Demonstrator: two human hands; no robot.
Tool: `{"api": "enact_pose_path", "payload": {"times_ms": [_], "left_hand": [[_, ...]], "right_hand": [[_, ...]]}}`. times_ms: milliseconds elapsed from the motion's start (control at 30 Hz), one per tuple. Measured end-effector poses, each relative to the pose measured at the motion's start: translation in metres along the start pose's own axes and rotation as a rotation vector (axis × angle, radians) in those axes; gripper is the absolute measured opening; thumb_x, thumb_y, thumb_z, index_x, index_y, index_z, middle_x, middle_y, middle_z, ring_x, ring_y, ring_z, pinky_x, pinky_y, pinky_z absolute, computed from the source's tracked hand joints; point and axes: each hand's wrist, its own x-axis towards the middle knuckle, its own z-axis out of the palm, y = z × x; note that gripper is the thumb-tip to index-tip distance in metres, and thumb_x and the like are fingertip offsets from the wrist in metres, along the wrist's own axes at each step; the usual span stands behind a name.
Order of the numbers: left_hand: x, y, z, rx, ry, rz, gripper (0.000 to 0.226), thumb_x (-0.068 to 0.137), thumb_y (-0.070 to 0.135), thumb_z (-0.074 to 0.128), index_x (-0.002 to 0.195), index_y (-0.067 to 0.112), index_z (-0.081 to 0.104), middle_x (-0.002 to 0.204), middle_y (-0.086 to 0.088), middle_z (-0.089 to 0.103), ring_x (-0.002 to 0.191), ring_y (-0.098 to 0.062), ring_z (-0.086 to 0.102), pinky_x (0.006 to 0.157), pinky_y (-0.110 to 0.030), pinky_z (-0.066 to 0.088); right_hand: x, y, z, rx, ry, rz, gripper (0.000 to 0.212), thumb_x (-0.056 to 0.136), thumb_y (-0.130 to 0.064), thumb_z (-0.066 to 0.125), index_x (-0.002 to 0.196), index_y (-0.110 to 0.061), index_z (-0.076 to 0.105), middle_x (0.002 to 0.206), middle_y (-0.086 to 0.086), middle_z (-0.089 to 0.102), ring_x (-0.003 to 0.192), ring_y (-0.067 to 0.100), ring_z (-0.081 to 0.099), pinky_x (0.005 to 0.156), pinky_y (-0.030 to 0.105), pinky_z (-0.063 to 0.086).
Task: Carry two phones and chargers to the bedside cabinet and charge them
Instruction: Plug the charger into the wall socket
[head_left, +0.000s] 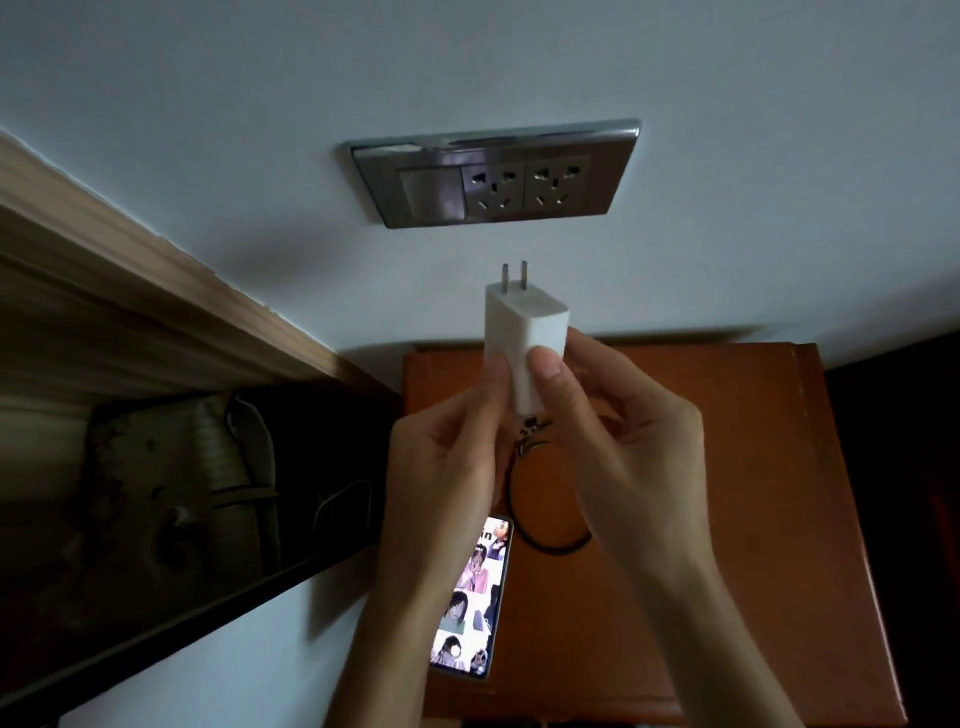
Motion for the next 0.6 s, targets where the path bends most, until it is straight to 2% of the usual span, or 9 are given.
{"api": "enact_pose_path", "payload": {"times_ms": [33,133,233,300,367,500,600], "left_hand": [[0.004,0.003,-0.001,0.0,0.019,0.005,0.06,0.093,0.054,0.059,0.052,0.01,0.056,0.044,0.003,0.038,0.04,-0.008,0.031,0.042,-0.02,0.024],[0.019,0.016,-0.003,-0.009,0.037,0.023,0.048,0.092,0.048,0.057,0.05,0.027,0.068,0.041,0.014,0.051,0.037,0.002,0.045,0.041,-0.01,0.033],[0.032,0.026,-0.005,-0.033,0.026,-0.011,0.05,0.097,0.044,0.057,0.051,0.028,0.069,0.042,0.015,0.05,0.036,0.0,0.047,0.04,-0.01,0.034],[0.038,0.032,-0.006,-0.04,0.022,-0.068,0.052,0.096,0.05,0.057,0.051,0.024,0.067,0.042,0.011,0.041,0.036,-0.002,0.037,0.038,-0.019,0.029],[0.042,0.035,-0.007,-0.076,0.028,-0.111,0.05,0.094,0.053,0.057,0.055,0.023,0.068,0.042,0.011,0.035,0.036,-0.005,0.032,0.039,-0.021,0.025],[0.045,0.037,-0.008,-0.103,0.001,-0.167,0.051,0.091,0.058,0.059,0.063,0.018,0.073,0.044,0.008,0.03,0.036,-0.008,0.028,0.041,-0.02,0.023],[0.045,0.039,-0.008,-0.131,-0.062,-0.199,0.074,0.087,0.065,0.058,0.087,-0.008,0.068,0.05,0.002,0.027,0.037,-0.01,0.026,0.042,-0.02,0.022]], "right_hand": [[0.005,-0.001,0.002,0.019,-0.02,0.007,0.022,0.092,-0.031,0.066,0.111,-0.04,0.069,0.097,-0.011,0.077,0.087,0.008,0.074,0.068,0.032,0.062],[0.017,-0.004,0.006,0.109,-0.082,0.018,0.024,0.094,-0.024,0.063,0.116,-0.032,0.07,0.089,-0.014,0.077,0.072,-0.003,0.068,0.061,0.014,0.053],[0.024,-0.005,0.01,0.153,-0.135,-0.002,0.031,0.097,-0.017,0.061,0.123,-0.035,0.064,0.097,-0.015,0.077,0.069,-0.006,0.064,0.063,0.007,0.047],[0.028,-0.005,0.012,0.165,-0.16,-0.006,0.035,0.097,-0.016,0.06,0.123,-0.04,0.061,0.099,-0.013,0.078,0.065,-0.006,0.064,0.06,0.006,0.046],[0.03,-0.005,0.014,0.167,-0.184,-0.008,0.037,0.096,-0.02,0.06,0.125,-0.042,0.058,0.097,-0.01,0.078,0.062,-0.004,0.062,0.058,0.007,0.045],[0.031,-0.005,0.017,0.142,-0.198,-0.026,0.043,0.094,-0.023,0.063,0.133,-0.04,0.055,0.092,-0.004,0.077,0.071,0.006,0.068,0.064,0.02,0.055],[0.029,-0.005,0.019,0.199,-0.178,-0.026,0.049,0.092,-0.018,0.062,0.14,-0.023,0.053,0.074,-0.01,0.072,0.06,0.003,0.065,0.056,0.01,0.05]]}}
